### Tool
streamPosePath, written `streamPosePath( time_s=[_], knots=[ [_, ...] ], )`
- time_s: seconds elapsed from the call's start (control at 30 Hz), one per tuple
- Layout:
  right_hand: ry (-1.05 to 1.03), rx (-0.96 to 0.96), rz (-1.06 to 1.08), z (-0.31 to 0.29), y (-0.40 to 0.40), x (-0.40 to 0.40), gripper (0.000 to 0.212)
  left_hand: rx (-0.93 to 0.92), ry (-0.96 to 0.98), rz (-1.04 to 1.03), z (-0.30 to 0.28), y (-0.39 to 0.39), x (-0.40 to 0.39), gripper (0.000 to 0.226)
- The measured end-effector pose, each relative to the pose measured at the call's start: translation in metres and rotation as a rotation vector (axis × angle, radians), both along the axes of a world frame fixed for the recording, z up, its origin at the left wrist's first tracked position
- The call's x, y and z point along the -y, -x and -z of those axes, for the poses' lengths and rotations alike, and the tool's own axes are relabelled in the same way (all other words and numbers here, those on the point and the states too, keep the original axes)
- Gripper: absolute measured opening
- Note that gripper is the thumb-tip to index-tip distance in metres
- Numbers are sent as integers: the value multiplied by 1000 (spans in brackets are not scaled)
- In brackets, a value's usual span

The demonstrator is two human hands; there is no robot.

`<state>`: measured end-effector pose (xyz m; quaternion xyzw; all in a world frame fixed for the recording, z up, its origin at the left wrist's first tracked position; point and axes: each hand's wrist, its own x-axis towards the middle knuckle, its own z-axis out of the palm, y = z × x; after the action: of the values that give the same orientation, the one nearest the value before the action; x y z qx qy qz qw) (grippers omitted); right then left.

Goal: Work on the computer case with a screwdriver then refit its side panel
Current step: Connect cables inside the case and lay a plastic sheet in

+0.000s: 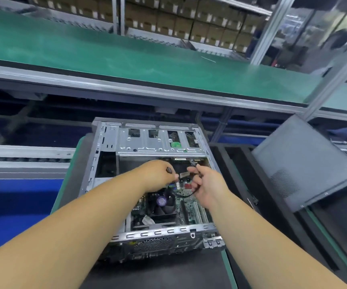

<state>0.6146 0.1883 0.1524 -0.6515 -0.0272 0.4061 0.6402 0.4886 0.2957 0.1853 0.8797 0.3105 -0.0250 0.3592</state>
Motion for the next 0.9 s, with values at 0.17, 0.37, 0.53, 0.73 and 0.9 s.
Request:
streamPosePath(
  time_s=[0.17, 0.37, 0.53, 0.73, 0.9],
  knots=[
    [137, 21, 120, 7, -3, -11, 36, -97, 44, 107, 1, -26, -12, 32],
    [183, 99, 142, 14, -11, -30, 29, 86, 241, -34, 32, -19, -27, 21],
    [259, 80, 127, 23, -12, -39, 22, 18, 134, 89, 39, -26, -34, 16],
    [351, 179, 129, 31, -16, -38, 22, -12, 52, 182, 44, -33, -35, 18],
    [222, 106, 164, 30, -11, -33, 22, 4, 76, 168, 47, -34, -38, 18]
  ],
)
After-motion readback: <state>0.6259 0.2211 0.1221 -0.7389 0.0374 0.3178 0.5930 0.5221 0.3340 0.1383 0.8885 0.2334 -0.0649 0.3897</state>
